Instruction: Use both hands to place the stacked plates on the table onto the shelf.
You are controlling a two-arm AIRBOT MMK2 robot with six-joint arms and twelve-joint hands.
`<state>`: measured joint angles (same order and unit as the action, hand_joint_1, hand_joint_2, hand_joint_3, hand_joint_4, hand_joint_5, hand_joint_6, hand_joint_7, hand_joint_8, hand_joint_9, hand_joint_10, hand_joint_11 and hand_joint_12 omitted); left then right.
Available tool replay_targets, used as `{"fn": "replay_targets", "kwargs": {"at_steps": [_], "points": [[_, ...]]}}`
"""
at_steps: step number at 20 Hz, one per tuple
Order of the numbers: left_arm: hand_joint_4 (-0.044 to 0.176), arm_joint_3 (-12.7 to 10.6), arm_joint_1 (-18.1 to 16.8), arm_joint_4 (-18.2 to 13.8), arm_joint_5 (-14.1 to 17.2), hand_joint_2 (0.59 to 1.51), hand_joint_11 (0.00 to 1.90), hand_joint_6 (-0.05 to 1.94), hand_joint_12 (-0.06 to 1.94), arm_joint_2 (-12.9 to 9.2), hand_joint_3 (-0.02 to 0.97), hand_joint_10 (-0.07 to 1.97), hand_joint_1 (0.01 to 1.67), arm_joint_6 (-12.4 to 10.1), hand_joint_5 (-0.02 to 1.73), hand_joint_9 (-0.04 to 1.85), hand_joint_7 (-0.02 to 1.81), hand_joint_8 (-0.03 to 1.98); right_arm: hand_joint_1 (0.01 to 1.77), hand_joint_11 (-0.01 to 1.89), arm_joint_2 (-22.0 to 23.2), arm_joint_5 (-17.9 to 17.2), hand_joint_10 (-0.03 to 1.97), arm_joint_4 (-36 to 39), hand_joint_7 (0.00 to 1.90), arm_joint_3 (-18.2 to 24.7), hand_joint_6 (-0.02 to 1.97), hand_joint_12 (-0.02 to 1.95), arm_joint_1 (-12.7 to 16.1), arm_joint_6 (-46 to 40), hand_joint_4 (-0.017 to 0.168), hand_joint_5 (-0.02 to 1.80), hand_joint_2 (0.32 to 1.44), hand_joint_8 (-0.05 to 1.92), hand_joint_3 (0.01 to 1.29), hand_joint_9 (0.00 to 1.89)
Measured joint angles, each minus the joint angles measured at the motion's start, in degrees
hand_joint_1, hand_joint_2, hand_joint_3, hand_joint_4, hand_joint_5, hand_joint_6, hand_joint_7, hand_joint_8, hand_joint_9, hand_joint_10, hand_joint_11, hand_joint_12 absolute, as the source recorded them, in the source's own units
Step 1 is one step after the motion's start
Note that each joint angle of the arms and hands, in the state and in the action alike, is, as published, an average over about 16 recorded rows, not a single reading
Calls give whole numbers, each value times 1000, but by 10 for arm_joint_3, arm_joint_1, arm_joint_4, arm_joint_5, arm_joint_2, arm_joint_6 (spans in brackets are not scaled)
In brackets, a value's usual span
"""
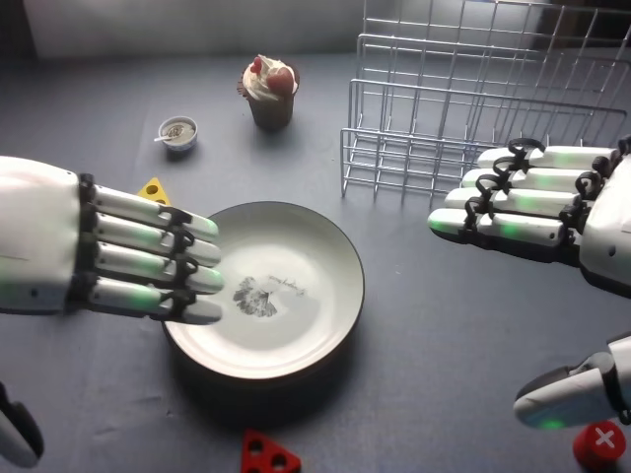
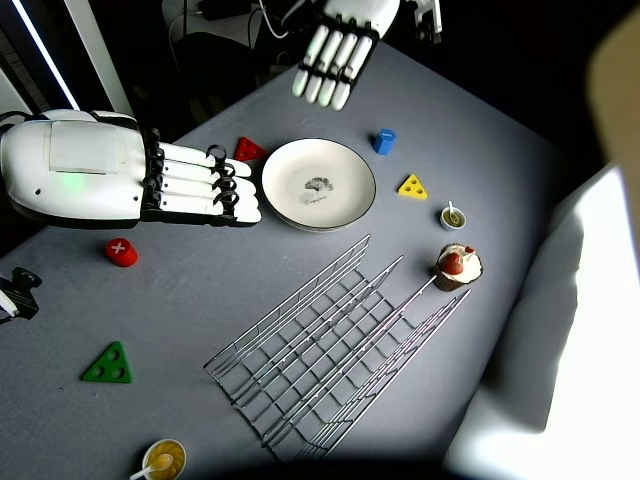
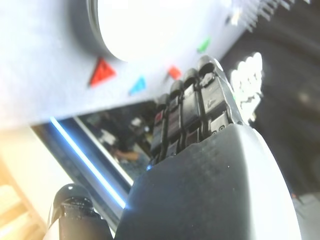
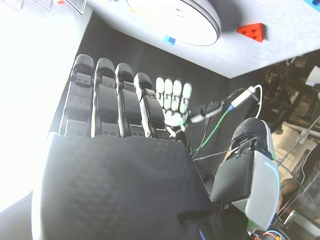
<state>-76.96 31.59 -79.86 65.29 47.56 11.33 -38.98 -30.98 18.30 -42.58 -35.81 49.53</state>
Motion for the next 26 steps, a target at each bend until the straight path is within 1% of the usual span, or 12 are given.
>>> {"fn": "replay_targets", "kwargs": {"at_steps": [7,15,21,26], "points": [[2,4,14,-12,-67,885,105,4,26,32,-1,3,32,15,101,100,122,-3,22,126,-4,9,-8,-6,128,0,0,30,0,10,4,99,890,-3,15,141],[2,1,38,-19,-127,885,100,2,12,53,-1,2,32,28,97,100,124,-3,30,141,-7,16,-7,-6,134,-2,0,30,2,24,4,102,892,-3,14,149],[-3,-4,53,-19,-159,880,99,-3,11,61,-2,2,28,35,86,98,119,-2,35,146,-11,16,-7,-9,141,-7,0,31,7,30,4,100,892,-3,14,153],[-7,-11,64,-19,-176,880,92,-8,11,68,-1,2,24,37,74,94,110,-3,35,145,-24,15,-7,-10,148,-13,0,30,12,47,4,103,895,-3,14,160]]}}
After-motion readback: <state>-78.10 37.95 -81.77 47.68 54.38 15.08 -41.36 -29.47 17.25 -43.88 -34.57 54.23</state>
